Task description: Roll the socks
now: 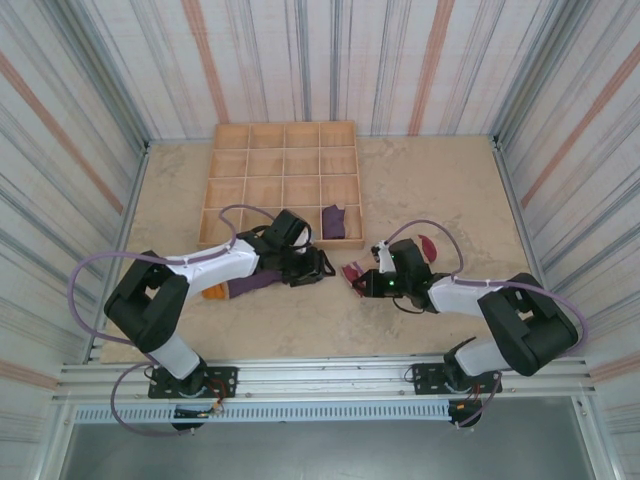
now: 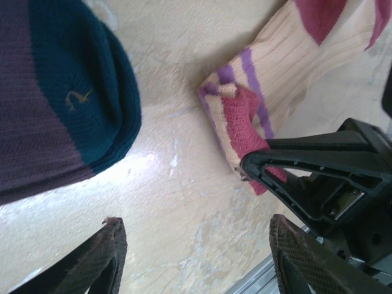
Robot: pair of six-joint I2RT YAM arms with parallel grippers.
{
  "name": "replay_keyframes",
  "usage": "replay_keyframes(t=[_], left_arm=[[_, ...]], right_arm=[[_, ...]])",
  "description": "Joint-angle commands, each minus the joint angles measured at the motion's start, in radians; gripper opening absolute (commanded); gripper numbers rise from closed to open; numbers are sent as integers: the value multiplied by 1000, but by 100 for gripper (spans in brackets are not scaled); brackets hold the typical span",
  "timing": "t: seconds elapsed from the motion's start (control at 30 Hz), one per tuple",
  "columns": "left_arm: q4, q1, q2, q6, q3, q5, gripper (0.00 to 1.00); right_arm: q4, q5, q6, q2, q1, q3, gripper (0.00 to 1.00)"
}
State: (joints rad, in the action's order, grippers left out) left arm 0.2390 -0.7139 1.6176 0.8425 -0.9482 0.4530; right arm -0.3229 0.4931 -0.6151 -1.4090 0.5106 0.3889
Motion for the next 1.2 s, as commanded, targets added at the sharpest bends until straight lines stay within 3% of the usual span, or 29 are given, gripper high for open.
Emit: replay_keyframes(t=[0.0,0.1,0.5,1.17], left_arm=[[-84,-17,10,32,26,16,62],[-122,-27,29,50,32,18,60],[-148,-62,123,50,-32,-42,57],[-167,-105,323,8,-197,-138,48]], right_arm=[[-103,196,-108,-30,-49,-33,0],[-206,264,-171,-54,-108,-66,0],[-157,270,-212,-201,-235,-68,0],[-115,266,-202,-225,-243,-40,0]])
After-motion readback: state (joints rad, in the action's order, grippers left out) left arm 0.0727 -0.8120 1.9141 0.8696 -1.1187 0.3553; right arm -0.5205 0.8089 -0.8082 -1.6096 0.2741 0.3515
